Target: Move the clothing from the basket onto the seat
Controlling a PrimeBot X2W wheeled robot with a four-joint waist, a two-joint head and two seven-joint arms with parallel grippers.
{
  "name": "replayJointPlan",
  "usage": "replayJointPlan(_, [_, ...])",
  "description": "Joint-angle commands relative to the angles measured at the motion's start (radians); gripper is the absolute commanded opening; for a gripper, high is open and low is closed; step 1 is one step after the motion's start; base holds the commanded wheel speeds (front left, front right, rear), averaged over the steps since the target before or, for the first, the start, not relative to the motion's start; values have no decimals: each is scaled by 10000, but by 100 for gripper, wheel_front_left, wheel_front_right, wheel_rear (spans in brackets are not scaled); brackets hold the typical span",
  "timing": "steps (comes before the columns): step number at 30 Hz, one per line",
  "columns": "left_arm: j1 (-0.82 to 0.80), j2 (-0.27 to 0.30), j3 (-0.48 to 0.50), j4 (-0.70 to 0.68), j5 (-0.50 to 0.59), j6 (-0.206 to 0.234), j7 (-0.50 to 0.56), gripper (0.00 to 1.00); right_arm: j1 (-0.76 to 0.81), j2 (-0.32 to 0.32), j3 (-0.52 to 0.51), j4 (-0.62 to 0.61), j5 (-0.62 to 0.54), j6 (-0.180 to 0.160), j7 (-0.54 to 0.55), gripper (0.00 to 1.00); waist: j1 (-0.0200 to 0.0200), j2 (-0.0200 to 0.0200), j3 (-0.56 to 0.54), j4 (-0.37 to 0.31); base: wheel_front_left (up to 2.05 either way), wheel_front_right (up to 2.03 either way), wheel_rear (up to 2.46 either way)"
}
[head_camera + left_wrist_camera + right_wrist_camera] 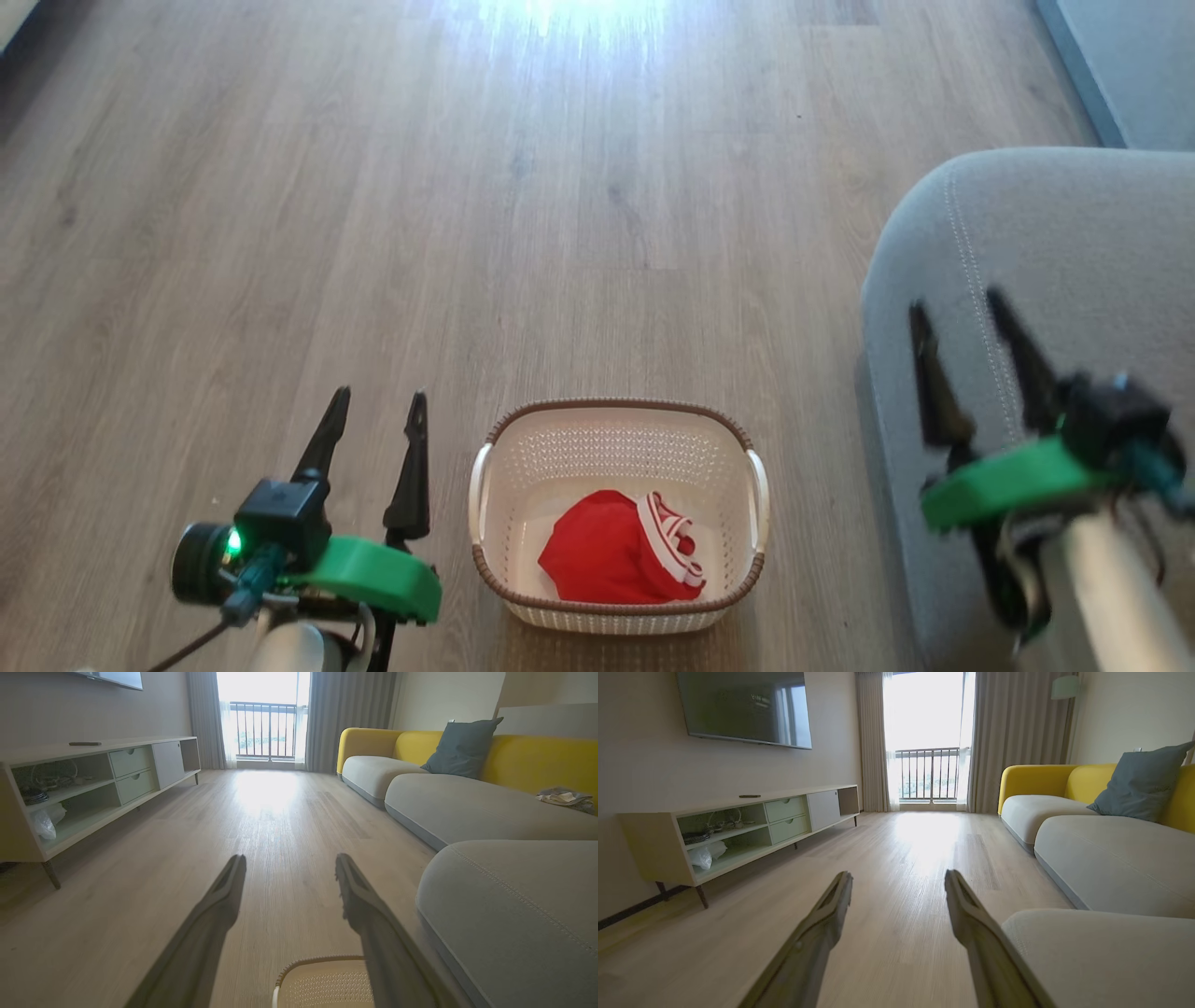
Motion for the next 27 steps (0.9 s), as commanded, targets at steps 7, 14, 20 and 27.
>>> replayJointPlan(7, [-43,-32,390,40,-102,209,-51,100,1253,504,146,-404,-308,-2,-93,100,1,0,-41,147,0,0,0])
replayJointPlan(14, [141,-33,344,352,-11,229,-51,100,1914,830,-74,-195,-678,-2,-93,100,1,0,-18,97,0,0,0])
replayJointPlan(20, [215,-33,321,374,161,315,-51,100,1999,997,-436,-199,-974,-2,-93,100,1,0,84,-27,0,0,0])
replayJointPlan(27, [93,-33,349,378,280,173,-51,100,1918,1054,-449,-179,-1086,-2,-93,100,1,0,199,-135,0,0,0])
